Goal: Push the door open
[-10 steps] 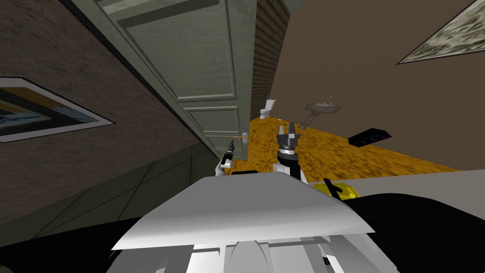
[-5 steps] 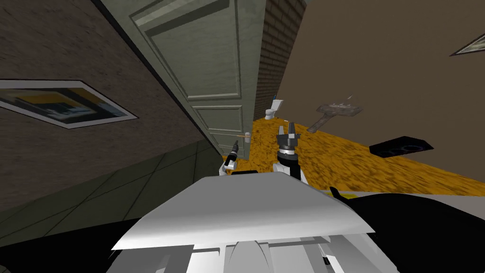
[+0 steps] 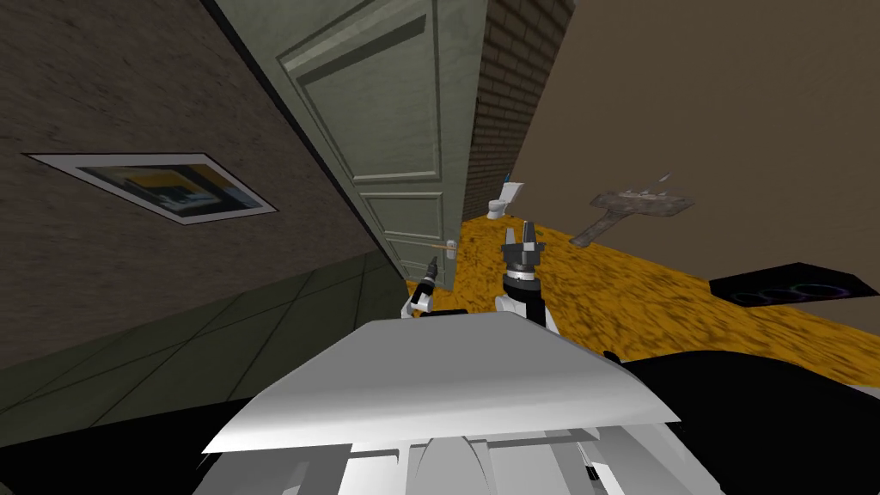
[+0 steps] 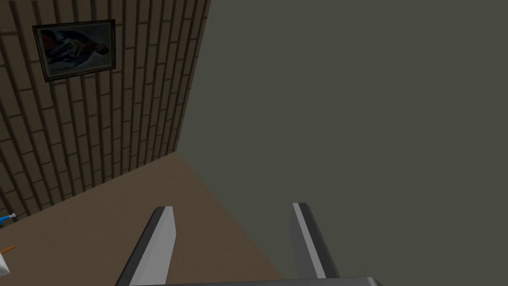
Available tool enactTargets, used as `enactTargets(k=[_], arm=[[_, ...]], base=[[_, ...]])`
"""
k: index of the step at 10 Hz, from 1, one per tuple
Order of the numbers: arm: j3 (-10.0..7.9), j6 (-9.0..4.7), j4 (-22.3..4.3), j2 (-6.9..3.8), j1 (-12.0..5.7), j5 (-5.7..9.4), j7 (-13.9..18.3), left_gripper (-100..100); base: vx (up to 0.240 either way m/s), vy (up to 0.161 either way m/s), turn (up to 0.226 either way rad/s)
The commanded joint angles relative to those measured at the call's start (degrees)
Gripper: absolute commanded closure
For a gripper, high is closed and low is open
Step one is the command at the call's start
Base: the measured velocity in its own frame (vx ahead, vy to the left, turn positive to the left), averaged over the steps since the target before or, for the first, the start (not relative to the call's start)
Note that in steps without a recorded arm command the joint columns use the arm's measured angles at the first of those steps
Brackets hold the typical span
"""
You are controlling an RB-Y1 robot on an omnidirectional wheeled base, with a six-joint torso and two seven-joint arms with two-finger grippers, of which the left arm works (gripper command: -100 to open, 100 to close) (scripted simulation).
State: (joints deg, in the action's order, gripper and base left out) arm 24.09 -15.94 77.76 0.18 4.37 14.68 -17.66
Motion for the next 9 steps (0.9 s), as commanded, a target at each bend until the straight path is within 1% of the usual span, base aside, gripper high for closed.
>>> enactTargets(k=[1, 2, 3, 4, 5, 6, 7, 8, 9], arm=[[-0.25, -0.16, -0.8, -1.06, -0.63, -0.04, 0.0, -100], [-0.44, -0.07, -1.0, -1.52, -0.89, -0.10, 0.0, -100], [-0.75, 0.08, -1.3, -1.69, -1.31, -0.19, 0.0, -100], [-0.96, 0.18, -1.5, -1.42, -1.60, -0.25, 0.0, -100], [-1.16, 0.27, -1.7, -0.85, -1.87, -0.31, 0.0, -100], [-1.34, 0.36, -1.9, -0.07, -2.12, -0.36, 0.0, -100], [-1.56, 0.46, -2.1, 1.28, -2.42, -0.42, 0.0, -100], [-1.68, 0.52, -2.2, 2.32, -2.58, -0.46, 0.0, -100], [-1.63, 0.54, -2.1, 1.74, -2.53, -0.45, -0.1, -100]], base=[[0.179, -0.015, 0.002], [0.195, 0.000, -0.005], [0.264, -0.025, -0.020], [0.245, -0.090, -0.013], [0.197, -0.097, -0.001], [0.165, -0.113, -0.014], [0.153, -0.149, -0.013], [0.126, -0.138, -0.006], [0.048, -0.056, 0.024]])
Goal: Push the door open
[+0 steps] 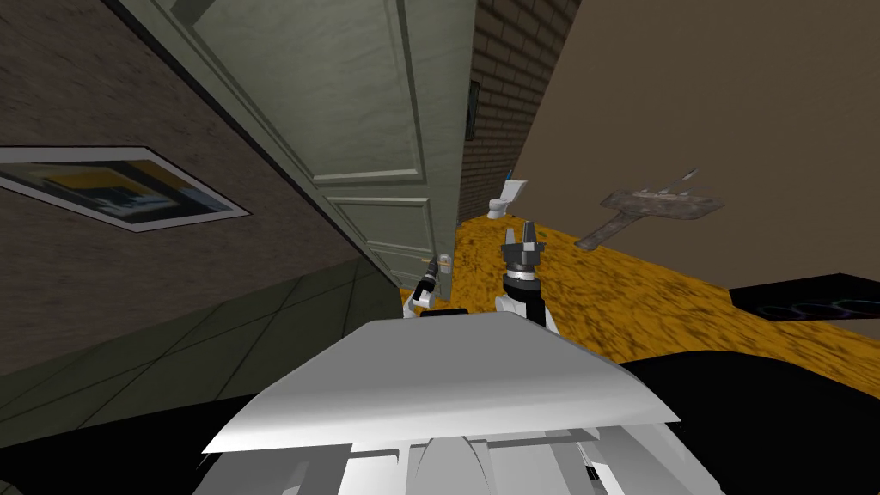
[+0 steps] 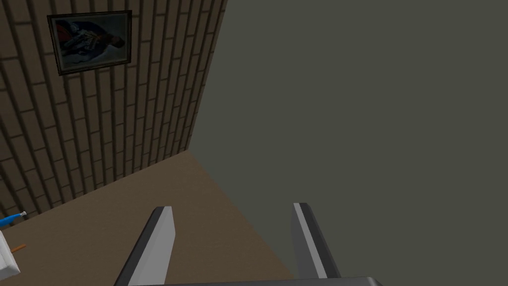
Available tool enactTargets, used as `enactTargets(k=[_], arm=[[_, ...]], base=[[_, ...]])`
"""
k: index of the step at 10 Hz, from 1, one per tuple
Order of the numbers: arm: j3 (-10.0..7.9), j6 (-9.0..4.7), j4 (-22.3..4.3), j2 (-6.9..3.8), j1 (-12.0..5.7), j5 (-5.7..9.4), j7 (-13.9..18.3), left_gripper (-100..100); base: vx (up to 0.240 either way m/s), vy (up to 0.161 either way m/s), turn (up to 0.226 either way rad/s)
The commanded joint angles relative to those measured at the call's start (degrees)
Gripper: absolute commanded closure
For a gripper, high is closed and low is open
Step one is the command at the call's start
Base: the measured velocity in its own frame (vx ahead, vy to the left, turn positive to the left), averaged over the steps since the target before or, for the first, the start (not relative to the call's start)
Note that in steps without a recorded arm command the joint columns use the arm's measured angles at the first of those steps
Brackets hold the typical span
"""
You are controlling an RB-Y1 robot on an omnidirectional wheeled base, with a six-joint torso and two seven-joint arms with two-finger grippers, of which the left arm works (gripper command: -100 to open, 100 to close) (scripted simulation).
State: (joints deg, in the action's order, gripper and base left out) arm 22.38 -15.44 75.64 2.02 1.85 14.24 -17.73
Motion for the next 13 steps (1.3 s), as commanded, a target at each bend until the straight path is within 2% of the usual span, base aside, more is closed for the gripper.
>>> enactTargets(k=[1, 6, 7, 8, 11, 13], arm=[[0.08, 0.04, 0.0, -0.10, -0.02, 0.00, 0.0, 100], [0.08, 0.04, 0.0, -0.10, -0.02, 0.00, 0.0, 100], [-0.72, 0.08, 0.0, -1.62, 0.04, 0.22, 0.0, 100], [-1.37, 0.03, 0.0, -2.33, 0.04, 0.37, -0.1, 100], [-3.37, -0.13, 0.1, -3.29, 0.03, 0.84, -0.2, 100], [-4.64, -0.23, 0.2, -3.05, 0.03, 1.13, -0.3, 100]], base=[[-0.010, 0.007, -0.008], [-0.009, 0.009, -0.008], [0.063, -0.065, 0.044], [0.132, -0.124, 0.095], [0.160, -0.153, 0.087], [0.200, -0.173, 0.099]])
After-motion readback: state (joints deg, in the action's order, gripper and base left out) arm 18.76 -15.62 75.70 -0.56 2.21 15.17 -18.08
